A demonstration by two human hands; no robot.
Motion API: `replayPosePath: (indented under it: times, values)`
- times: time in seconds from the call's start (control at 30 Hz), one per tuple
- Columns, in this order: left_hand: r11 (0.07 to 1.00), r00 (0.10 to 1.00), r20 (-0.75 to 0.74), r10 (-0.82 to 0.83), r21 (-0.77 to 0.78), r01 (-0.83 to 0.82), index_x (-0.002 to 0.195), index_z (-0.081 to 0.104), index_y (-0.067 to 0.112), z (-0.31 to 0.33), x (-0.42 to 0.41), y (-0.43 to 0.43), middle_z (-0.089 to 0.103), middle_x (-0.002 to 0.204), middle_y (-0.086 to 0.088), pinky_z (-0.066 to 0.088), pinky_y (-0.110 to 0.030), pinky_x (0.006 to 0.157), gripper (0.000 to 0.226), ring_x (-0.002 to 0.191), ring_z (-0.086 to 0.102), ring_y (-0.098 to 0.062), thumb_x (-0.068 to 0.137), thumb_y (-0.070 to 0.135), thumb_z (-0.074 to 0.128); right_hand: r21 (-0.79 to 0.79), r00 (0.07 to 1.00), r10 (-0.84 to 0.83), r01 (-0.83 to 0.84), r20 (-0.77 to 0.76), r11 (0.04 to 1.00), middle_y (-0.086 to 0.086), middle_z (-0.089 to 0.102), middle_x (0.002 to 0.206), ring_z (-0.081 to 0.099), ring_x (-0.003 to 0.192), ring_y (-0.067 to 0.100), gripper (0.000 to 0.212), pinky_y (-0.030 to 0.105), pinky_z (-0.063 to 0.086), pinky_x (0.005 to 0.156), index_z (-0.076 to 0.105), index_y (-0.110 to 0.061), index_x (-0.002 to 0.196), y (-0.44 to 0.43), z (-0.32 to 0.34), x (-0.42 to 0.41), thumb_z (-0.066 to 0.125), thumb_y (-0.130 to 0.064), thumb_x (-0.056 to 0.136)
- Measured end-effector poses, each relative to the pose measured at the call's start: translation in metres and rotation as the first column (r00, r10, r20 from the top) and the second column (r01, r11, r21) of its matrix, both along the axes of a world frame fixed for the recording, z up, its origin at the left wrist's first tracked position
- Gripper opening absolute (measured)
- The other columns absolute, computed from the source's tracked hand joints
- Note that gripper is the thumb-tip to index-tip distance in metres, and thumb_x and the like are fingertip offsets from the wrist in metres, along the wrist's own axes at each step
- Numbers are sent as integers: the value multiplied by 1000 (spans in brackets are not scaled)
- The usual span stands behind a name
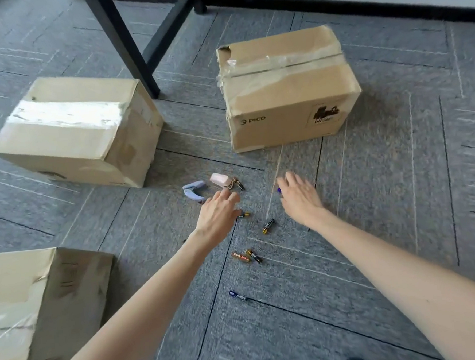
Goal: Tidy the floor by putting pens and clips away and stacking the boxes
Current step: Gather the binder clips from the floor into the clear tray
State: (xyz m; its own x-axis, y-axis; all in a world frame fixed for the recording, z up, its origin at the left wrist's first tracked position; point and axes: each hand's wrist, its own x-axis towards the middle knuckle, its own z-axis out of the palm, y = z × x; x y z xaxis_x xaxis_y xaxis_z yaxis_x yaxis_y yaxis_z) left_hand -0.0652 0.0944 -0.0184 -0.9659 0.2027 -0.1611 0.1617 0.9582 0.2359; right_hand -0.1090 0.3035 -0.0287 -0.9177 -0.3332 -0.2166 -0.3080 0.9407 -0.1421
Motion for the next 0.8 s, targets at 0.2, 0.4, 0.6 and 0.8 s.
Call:
replayPosePath:
  times: [0.2,0.4,0.6,0.8]
  values:
    - [1000,999,-23,-22,-1,22,112,51,14,-36,5,6,52,111,-2,48,-32,83,33,100,51,-17,89,35,61,-23,1000,17,-17,-25,1000,13,48,125,50,112,23,56,33,47,98,43,-5,128,-1,-26,2,57,15,78]
    - [1000,997,-72,-13,22,15,108,46,9,-41,12,7,53,105,-2,45,-29,80,16,90,49,-16,96,19,51,-122,993,101,-94,56,988,10,47,103,43,86,15,28,29,45,86,38,-4,124,-8,-14,12,39,-6,96]
    - [965,987,-49,155,221,-141,109,36,8,-34,35,-10,54,85,-8,42,-27,57,30,66,51,-22,88,-12,34,-57,941,291,-286,174,957,3,40,97,39,82,15,28,35,47,87,38,-11,115,-12,-1,34,39,-9,87]
    - [919,966,4,260,306,-249,111,33,8,-25,55,-34,52,88,-10,41,-33,51,36,63,51,-25,82,-14,33,70,905,382,-400,188,914,9,51,113,40,85,12,30,29,47,86,43,-9,120,-18,-7,42,49,-28,98]
